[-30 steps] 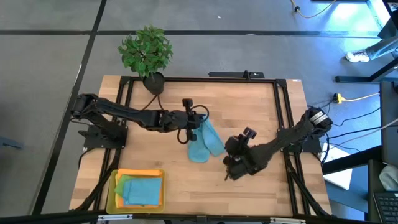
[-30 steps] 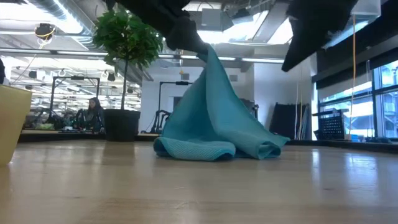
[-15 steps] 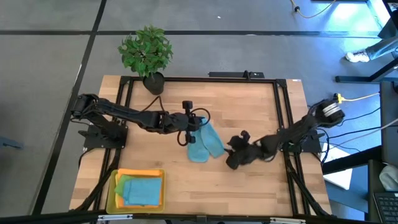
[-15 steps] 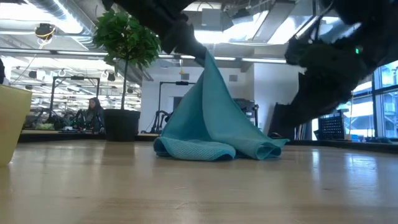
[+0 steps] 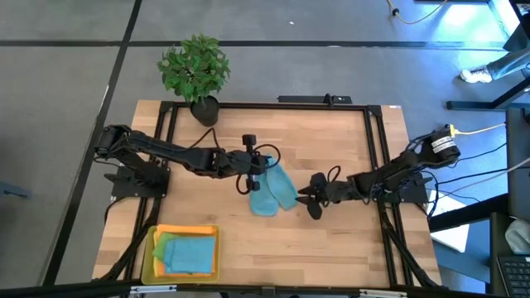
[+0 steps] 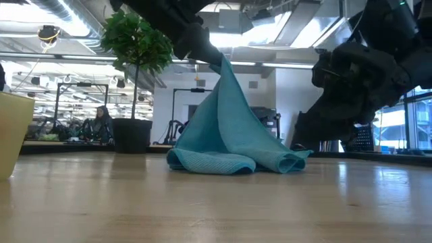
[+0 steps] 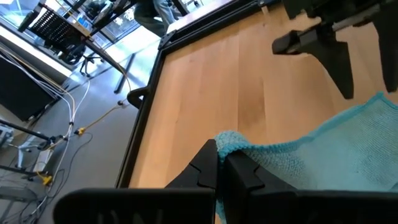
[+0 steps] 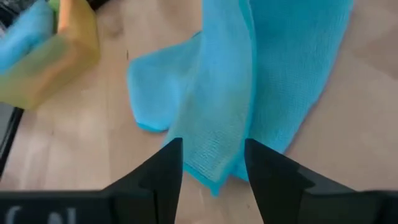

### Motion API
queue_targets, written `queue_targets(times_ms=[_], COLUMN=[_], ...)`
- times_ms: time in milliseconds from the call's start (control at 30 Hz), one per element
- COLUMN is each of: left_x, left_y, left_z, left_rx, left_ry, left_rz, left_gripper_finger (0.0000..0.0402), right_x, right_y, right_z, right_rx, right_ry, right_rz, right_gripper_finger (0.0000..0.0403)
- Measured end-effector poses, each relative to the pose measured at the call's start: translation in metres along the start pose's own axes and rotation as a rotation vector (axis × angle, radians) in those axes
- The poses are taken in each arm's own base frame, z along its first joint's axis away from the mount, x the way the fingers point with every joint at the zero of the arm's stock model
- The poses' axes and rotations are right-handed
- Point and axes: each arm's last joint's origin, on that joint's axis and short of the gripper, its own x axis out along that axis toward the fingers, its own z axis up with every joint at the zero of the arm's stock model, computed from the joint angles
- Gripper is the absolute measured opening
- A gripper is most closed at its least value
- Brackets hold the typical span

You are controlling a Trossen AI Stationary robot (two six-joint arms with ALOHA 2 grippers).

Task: Fold microfiber towels
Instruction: Fold the blue microfiber cloth

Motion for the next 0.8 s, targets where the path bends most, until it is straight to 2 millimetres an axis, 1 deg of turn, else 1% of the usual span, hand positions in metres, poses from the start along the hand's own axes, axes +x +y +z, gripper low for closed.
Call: queue_targets(times_ms=[167, 300, 433, 533, 800], left_x=[0.000, 0.000, 0.000, 0.000, 0.000], left_y=[0.000, 0.000, 0.000, 0.000, -0.001], left_z=[-0.001, -0.001, -0.002, -0.002, -0.002], left_rx=[0.001, 0.001, 0.004, 0.005, -0.010], left_ry=[0.004, 0.007, 0.015, 0.016, 0.018], left_rz=[-0.001, -0.002, -0.005, -0.005, -0.006], left_gripper_finger=[0.0000, 0.0000, 0.0000, 0.0000, 0.0000], right_x=[0.009, 0.013, 0.016, 0.016, 0.016], right_y=[-0.003, -0.013, -0.009, -0.008, -0.008], right_z=[-0.004, -0.008, -0.001, 0.000, 0.000], right_rx=[0.018, 0.044, 0.065, 0.071, 0.071], right_ry=[0.057, 0.106, 0.081, 0.101, 0.109], right_rz=[-0.046, -0.122, -0.038, -0.006, -0.004], right_gripper_finger=[0.0173, 0.0173, 0.0173, 0.0173, 0.0172])
